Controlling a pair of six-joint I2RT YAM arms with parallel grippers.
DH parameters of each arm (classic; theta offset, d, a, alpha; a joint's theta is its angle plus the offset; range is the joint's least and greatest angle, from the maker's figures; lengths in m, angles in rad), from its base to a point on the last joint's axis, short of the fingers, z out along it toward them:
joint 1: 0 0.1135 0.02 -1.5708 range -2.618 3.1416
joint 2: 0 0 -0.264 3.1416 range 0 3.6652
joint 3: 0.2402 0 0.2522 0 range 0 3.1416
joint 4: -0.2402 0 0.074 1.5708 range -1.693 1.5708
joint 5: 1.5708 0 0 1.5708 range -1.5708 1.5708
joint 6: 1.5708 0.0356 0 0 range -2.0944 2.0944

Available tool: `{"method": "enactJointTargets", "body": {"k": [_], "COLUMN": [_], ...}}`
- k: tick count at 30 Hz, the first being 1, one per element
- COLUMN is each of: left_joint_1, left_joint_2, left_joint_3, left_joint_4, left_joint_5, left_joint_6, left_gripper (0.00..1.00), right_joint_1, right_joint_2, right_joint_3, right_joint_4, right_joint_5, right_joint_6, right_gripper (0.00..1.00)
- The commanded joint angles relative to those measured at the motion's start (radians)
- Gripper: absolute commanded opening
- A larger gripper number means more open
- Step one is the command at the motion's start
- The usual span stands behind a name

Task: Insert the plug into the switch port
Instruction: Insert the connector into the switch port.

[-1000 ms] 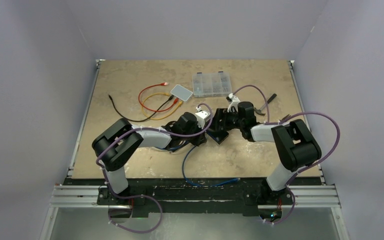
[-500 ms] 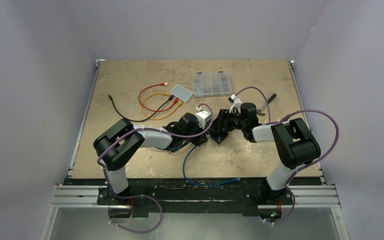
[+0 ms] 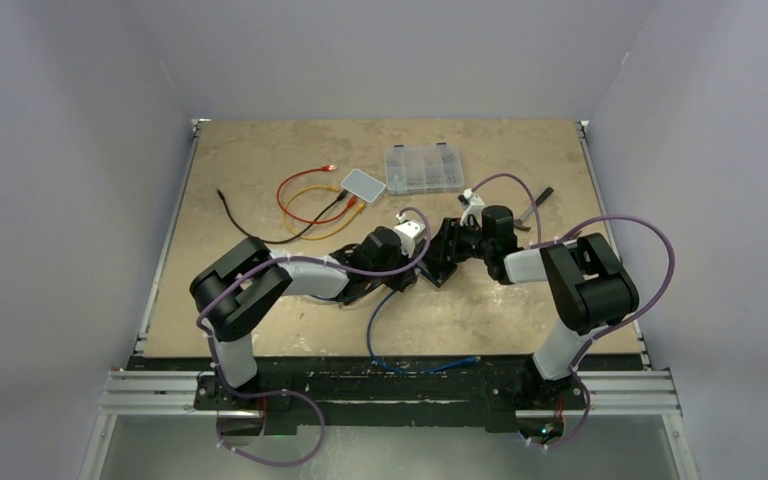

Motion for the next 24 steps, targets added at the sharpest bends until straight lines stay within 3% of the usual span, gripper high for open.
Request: {"method": "enactJointTargets", "body": {"k": [1,9,19,24], "left_joint_1": [-0.018,-0.046,-0.044,-0.039], "left_joint_2": [0.023,0.019,0.0,-0.009], "left_joint_3": [0.05,0.068,0.062,0.068], "left_joint_4": [-0.038,-0.059,0.035,0.085], "left_joint_5": [-0.094,-0.186,-0.186,-0.21], "left_joint_6": [-0.007,0.018,0.042,0.052], "left_gripper": [0.0,0.0,0.0,0.0], "right_joint_1": [0.006,0.006,0.008,0.009], "right_joint_2": [0.013,0.026,0.096,0.115], "right_joint_3": [0.007,0.009,0.021,0.028], "right_joint_4": [-0.012,0.0,0.057,0.065], "right_joint_5": [-0.049,-0.074,-0.203,-0.245], "right_joint_6": [-0.005,-0.005,0.005,0.004], "right_gripper": [0.57,0.51,0.3,0.26]}}
